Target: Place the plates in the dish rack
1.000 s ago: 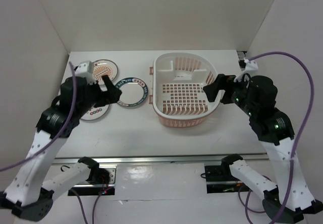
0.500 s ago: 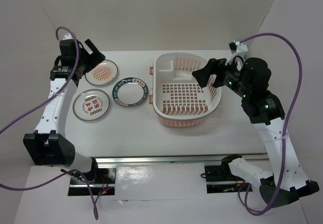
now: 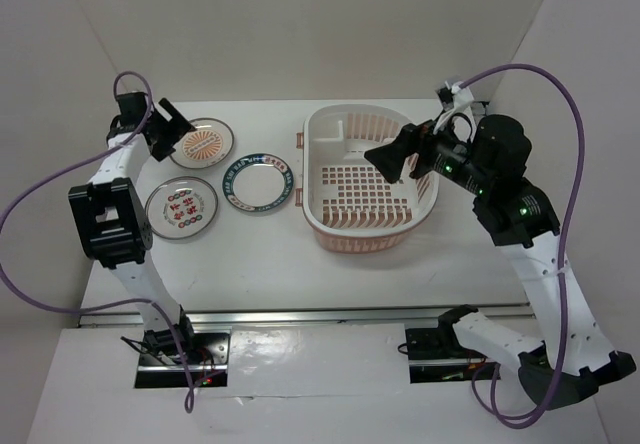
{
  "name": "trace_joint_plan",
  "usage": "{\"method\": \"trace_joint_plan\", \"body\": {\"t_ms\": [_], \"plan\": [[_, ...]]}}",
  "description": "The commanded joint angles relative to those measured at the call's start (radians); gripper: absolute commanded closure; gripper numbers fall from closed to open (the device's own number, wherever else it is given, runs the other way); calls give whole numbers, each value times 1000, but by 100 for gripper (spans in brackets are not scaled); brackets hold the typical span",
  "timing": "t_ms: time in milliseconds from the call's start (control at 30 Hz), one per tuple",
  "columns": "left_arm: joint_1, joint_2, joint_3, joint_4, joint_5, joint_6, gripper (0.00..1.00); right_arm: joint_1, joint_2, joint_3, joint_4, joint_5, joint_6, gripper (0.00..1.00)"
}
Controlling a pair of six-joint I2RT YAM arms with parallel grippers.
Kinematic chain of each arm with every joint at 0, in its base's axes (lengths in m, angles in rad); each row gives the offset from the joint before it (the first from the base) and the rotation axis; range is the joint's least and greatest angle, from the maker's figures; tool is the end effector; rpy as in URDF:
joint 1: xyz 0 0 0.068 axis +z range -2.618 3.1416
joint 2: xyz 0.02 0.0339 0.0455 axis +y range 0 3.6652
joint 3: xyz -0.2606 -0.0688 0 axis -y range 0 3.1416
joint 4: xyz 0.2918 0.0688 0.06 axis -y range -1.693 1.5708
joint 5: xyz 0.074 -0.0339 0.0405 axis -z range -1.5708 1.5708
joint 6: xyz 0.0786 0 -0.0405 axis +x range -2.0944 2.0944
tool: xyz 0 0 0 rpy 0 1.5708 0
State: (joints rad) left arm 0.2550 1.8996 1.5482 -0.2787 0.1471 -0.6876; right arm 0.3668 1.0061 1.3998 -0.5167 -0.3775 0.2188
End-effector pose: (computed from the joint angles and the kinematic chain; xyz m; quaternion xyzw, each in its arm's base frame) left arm 0.5074 0.1204 0.2266 -0.3740 0.8072 -0.1610 0.4274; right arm 0.2444 0.1249 0.4829 -0.1783 0.7247 0.3224 0.5823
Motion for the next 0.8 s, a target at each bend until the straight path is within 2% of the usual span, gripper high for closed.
{"method": "trace_joint_plan", "body": {"t_ms": [0, 267, 433, 567, 633, 767], "plan": [[41, 47, 76, 81, 61, 0, 3, 40, -8, 1, 50, 26, -30, 0], [105, 124, 76, 107, 80, 42, 3, 98, 2, -19, 50, 83, -30, 0], [153, 216, 142, 64, 62, 94, 3, 98, 11, -30, 50, 83, -30, 0], [164, 265, 162, 76, 106, 132, 7, 107, 22, -21, 50, 101, -39, 0], [164, 286, 173, 76, 117, 142, 12, 119, 31, -21, 41, 101, -39, 0], [173, 337, 184, 88, 138, 142, 15, 119, 42, -10, 41, 111, -39, 0]]}}
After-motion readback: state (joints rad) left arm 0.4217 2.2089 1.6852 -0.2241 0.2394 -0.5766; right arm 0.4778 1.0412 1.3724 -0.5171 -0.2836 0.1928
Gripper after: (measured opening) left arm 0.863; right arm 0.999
